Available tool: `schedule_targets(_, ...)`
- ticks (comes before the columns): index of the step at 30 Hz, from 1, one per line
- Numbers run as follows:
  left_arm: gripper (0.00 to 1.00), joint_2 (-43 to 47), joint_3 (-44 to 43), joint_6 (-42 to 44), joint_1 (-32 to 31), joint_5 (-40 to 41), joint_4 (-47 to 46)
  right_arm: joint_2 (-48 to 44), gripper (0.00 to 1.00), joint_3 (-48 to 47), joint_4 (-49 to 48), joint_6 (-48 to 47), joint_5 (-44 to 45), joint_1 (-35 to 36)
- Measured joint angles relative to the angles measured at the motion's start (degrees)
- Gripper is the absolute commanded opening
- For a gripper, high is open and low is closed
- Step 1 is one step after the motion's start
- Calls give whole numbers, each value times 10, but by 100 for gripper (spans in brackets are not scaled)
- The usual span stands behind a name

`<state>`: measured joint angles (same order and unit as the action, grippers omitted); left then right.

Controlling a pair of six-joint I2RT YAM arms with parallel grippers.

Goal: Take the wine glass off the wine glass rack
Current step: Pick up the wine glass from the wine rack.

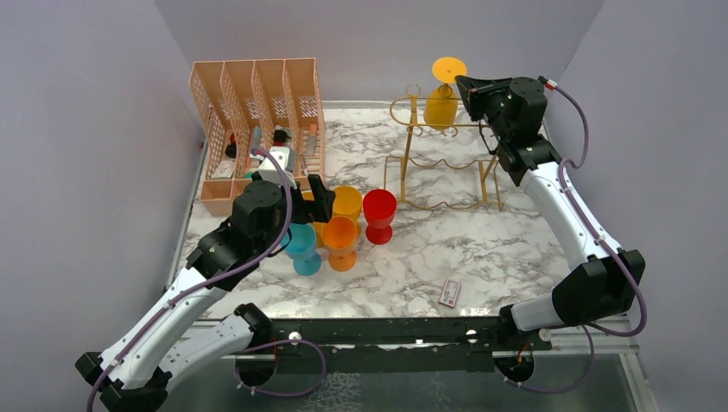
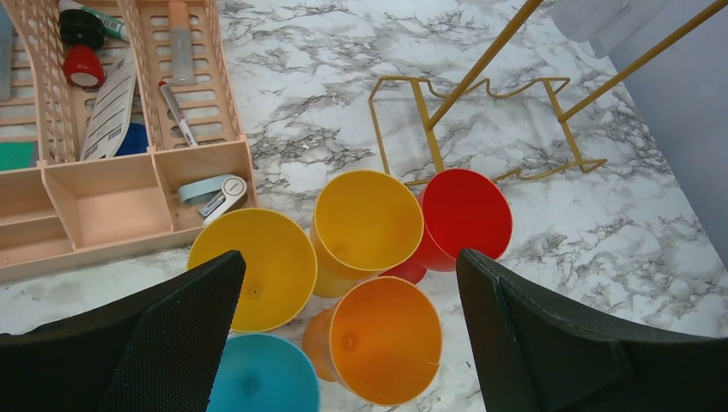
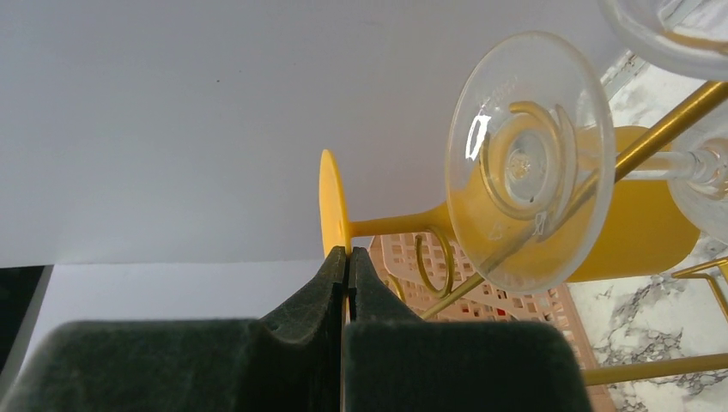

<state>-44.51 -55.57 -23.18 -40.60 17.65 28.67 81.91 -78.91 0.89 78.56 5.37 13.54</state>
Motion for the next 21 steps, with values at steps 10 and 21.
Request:
schedule_targets(10,99,-9,0,-4,0,0,0,13,1,-23,9,-13,2,0)
schedule_targets(21,99,-11,0,-5,0,0,2,13,1,-30,10,-57,-26,3)
